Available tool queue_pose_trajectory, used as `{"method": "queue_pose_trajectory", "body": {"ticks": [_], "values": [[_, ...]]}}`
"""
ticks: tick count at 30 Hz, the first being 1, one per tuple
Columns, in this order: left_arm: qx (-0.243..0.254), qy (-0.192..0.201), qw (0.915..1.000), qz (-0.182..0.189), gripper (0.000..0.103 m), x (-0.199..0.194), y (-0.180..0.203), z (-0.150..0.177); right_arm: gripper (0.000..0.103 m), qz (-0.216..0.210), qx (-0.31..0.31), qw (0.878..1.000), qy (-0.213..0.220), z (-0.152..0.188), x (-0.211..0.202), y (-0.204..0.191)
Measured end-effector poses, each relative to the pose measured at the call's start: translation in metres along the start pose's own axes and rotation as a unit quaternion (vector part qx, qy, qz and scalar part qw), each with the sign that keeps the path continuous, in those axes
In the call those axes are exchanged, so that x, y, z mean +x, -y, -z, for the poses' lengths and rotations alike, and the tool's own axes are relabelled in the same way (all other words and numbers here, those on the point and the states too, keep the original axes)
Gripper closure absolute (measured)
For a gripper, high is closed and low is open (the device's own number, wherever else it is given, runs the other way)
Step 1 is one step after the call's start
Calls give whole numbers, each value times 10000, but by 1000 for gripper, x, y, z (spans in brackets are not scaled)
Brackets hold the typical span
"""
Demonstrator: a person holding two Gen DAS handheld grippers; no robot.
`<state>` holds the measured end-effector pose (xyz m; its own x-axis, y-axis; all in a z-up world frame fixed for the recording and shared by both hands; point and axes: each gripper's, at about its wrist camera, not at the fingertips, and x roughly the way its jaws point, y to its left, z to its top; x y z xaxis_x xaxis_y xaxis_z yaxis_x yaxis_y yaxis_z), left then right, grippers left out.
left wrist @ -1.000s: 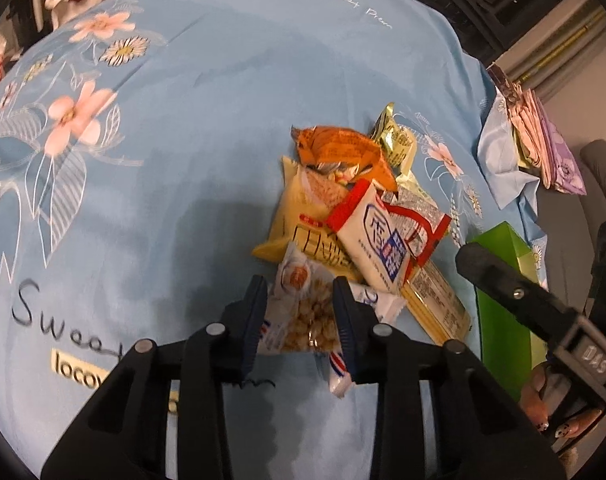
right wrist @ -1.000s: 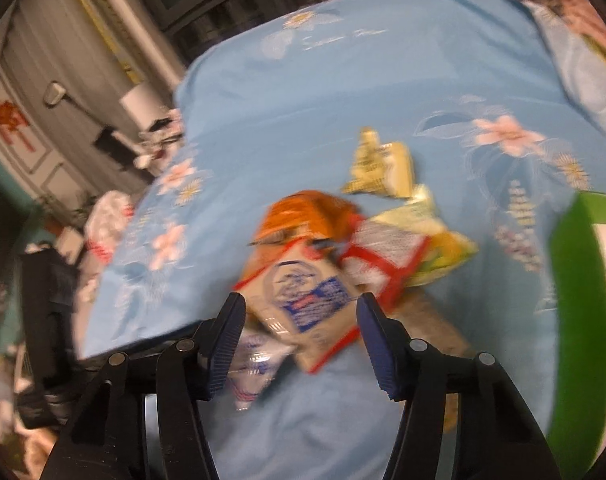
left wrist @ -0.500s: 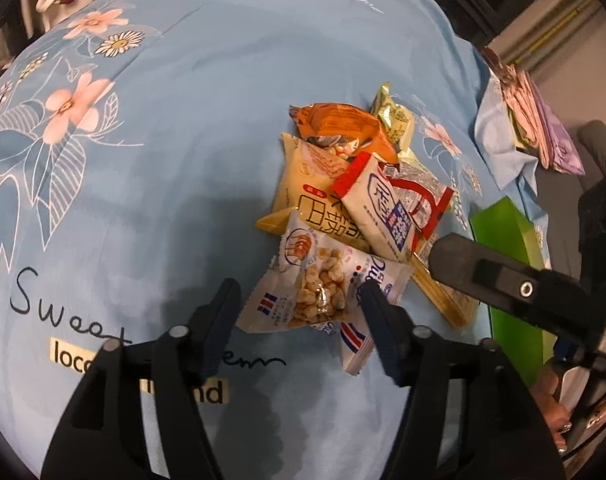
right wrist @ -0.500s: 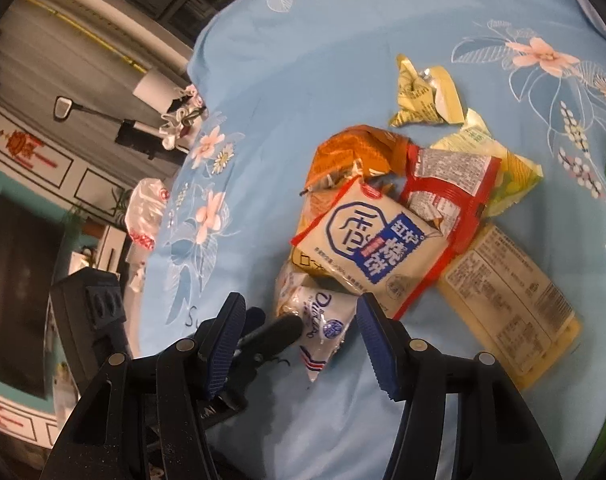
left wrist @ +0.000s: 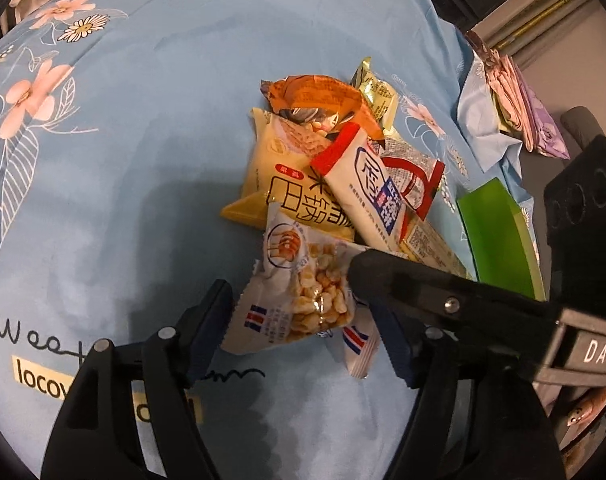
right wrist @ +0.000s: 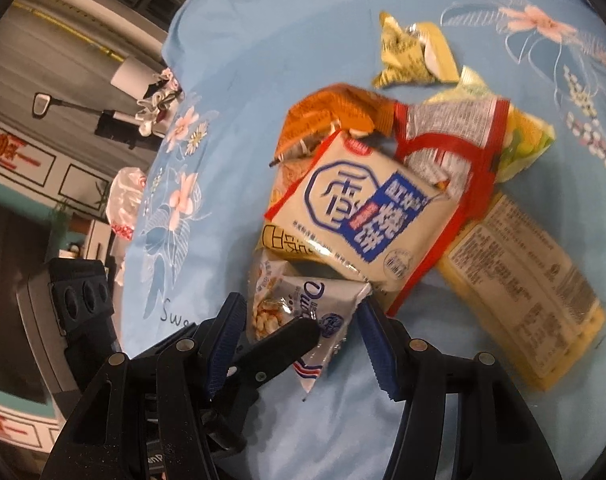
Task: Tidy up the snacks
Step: 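Carry the peanut bag with the right gripper into the green box and release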
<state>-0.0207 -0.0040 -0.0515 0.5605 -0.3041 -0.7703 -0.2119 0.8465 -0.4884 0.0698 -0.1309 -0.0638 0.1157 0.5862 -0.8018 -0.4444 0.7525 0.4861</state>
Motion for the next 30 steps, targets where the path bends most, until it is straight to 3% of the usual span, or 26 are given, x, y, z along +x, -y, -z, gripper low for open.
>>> {"method": "queue_pose_trajectory", "body": {"ticks": [4,6,12,17,21,30], "values": [[2,-70,9998,204,43,0,2,2,44,-82,-30,10000,-25,-1,0,1],[-6,-104,9993,367,56,-2,7,2,48,-148,-37,9999,-57,0,0,0],[281,113,9994,191,57,-17,37,-2,49,-131,-276,9993,237,1,-23,-10],[741,408,9962,185,58,-32,73,-10,49,-242,-390,9957,805,1,-69,-11],[1136,547,9915,329,58,-31,107,-17,48,-248,-269,9910,1284,0,-106,1],[1803,420,9801,714,58,4,180,-30,48,-33,347,9779,2062,3,-162,49]]}}
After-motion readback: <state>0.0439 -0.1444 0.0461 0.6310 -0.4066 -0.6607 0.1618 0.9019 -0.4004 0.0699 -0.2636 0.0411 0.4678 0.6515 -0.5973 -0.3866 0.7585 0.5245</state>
